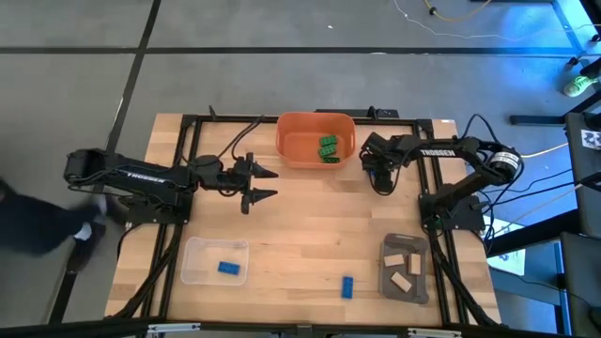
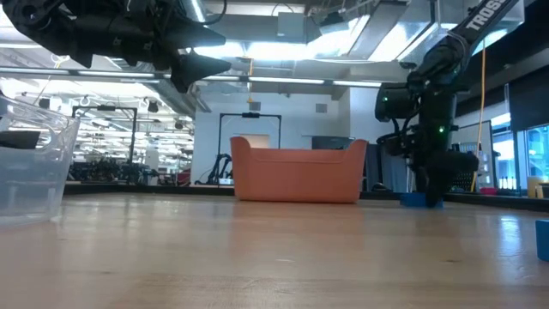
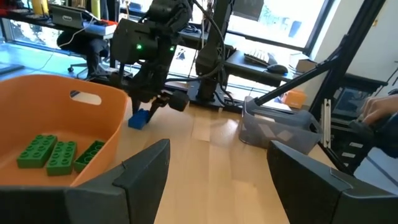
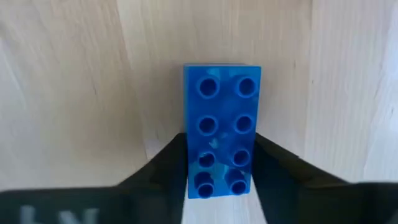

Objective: Sort & place blocks by color
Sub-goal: Put the top blue 8 stud game piece into the white transparent bin

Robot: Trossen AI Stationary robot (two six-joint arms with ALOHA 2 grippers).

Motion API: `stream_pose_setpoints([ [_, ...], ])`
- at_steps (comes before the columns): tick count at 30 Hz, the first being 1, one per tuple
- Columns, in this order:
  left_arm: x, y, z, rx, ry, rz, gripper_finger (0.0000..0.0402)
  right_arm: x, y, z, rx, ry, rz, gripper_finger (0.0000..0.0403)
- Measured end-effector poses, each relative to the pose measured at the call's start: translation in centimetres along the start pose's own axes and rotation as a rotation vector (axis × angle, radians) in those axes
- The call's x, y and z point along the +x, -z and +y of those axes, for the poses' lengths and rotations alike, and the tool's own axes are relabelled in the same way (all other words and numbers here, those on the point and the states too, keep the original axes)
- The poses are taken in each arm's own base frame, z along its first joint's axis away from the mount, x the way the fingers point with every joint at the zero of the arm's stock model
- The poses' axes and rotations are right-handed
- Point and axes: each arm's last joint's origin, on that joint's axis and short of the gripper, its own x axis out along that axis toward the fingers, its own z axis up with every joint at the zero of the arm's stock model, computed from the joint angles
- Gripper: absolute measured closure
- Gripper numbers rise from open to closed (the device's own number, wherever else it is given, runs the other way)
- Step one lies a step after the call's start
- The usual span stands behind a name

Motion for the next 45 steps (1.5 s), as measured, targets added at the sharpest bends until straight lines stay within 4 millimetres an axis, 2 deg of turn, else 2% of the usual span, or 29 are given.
stream_pose_setpoints([
  [4, 0.0, 0.0, 0.0, 0.000, 0.000, 0.001, 0.0140, -0.9, 0.5, 0.2, 0.074, -0.040, -0.003, 0.0266],
  [10, 0.0, 0.0, -0.1, 0.000, 0.024, 0.008, 0.0140, -4.7, 0.7, 1.5, 0.186, -0.113, -0.282, 0.0266],
  [15, 0.0, 0.0, -0.1, 0.000, 0.024, 0.006, 0.0140, -8.1, 1.0, 3.8, 0.186, -0.068, -0.634, 0.0266],
  [18, 0.0, 0.0, -0.1, 0.001, 0.025, 0.001, 0.0140, -9.5, 1.0, 5.0, 0.195, -0.068, -0.906, 0.0266],
  [22, 0.0, -0.2, -0.1, 0.016, 0.029, -0.021, 0.0140, -10.3, 0.8, 6.4, 0.179, -0.052, -1.241, 0.0266],
  [26, 0.0, -0.5, -0.2, 0.046, 0.036, -0.052, 0.0140, -10.5, 0.8, 7.1, 0.170, -0.016, -1.454, 0.0266],
  [30, 0.0, -0.6, -0.2, 0.104, 0.036, -0.058, 0.0140, -10.6, 0.7, 7.6, 0.143, -0.016, -1.496, 0.0266],
  [36, 0.0, -0.6, -0.2, 0.169, 0.033, -0.058, 0.0140, -10.5, 0.7, 8.0, 0.147, 0.024, -1.472, 0.0266],
  [45, 0.0, -0.6, 0.0, 0.170, -0.015, -0.063, 0.0140, -10.6, 0.7, 8.4, 0.121, 0.018, -1.475, 0.0266],
])
